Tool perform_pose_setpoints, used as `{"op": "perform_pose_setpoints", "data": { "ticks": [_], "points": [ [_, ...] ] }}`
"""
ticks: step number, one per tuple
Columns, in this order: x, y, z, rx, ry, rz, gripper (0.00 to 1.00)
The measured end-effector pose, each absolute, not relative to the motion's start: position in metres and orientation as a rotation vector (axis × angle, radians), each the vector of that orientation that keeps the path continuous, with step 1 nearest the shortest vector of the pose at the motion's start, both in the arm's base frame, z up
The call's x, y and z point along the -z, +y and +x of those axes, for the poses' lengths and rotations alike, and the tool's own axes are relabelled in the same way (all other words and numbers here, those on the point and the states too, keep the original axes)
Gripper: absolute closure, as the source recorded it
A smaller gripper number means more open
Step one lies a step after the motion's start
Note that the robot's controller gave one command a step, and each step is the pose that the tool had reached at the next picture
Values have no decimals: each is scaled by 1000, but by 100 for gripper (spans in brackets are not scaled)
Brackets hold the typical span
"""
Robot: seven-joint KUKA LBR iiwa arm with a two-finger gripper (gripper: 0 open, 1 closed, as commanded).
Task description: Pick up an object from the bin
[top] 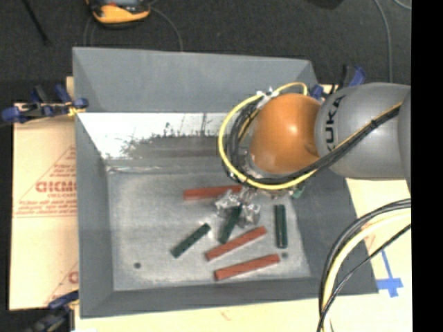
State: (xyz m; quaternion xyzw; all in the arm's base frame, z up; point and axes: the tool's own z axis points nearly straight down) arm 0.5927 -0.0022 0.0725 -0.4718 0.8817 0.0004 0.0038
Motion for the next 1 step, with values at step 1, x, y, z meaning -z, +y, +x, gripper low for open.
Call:
{"op": "perform_pose_setpoints", "data": {
  "ticks": [1],
  "points": [
    [-240,-13,613,8,2759,-1482,100]
  ]
}}
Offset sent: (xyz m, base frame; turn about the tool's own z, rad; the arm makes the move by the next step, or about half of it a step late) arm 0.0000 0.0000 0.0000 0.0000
